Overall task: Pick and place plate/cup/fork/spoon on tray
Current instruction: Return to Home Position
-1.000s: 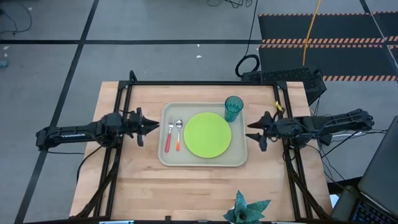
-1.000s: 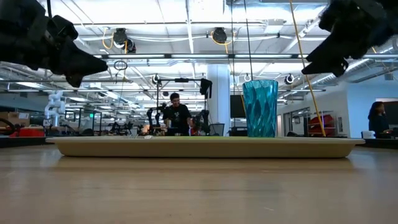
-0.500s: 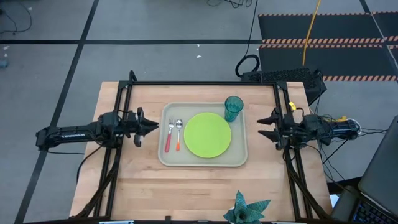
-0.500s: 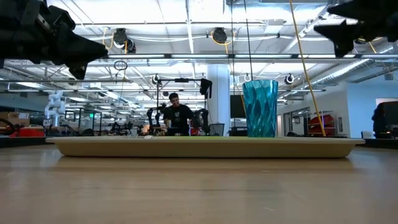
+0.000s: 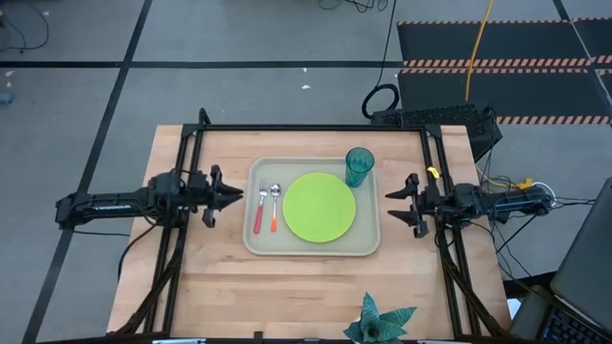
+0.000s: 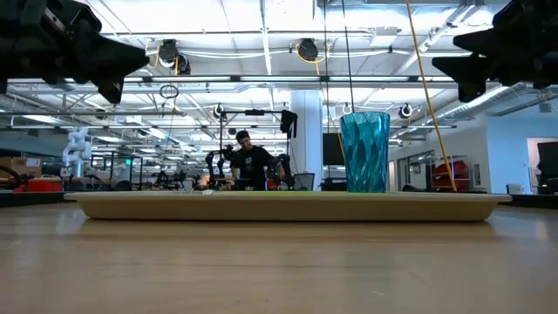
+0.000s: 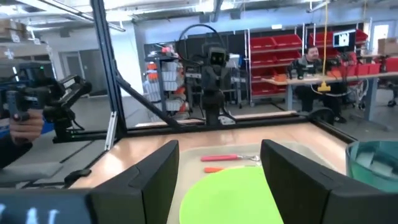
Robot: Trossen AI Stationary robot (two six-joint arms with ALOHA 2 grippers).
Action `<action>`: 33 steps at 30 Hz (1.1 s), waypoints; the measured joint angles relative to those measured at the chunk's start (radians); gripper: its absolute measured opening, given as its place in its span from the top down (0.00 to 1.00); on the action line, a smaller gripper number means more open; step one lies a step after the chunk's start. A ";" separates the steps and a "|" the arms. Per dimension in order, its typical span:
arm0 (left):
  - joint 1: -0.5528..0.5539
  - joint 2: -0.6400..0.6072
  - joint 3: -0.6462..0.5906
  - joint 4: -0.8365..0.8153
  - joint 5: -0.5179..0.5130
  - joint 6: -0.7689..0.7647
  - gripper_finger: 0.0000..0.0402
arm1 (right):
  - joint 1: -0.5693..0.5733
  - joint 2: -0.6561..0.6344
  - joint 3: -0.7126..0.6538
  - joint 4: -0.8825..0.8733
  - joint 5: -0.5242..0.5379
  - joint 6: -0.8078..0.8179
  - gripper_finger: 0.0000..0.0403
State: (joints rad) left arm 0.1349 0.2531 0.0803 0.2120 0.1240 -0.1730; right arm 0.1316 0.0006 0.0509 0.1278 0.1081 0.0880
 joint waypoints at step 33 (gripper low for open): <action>0.000 -0.226 -0.071 -0.020 0.006 -0.014 0.83 | -0.008 0.021 -0.036 -0.063 0.103 0.111 0.46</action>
State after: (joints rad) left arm 0.1349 0.0273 0.0097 0.1918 0.1303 -0.1871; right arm 0.1238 0.0216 0.0151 0.0647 0.2113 0.1986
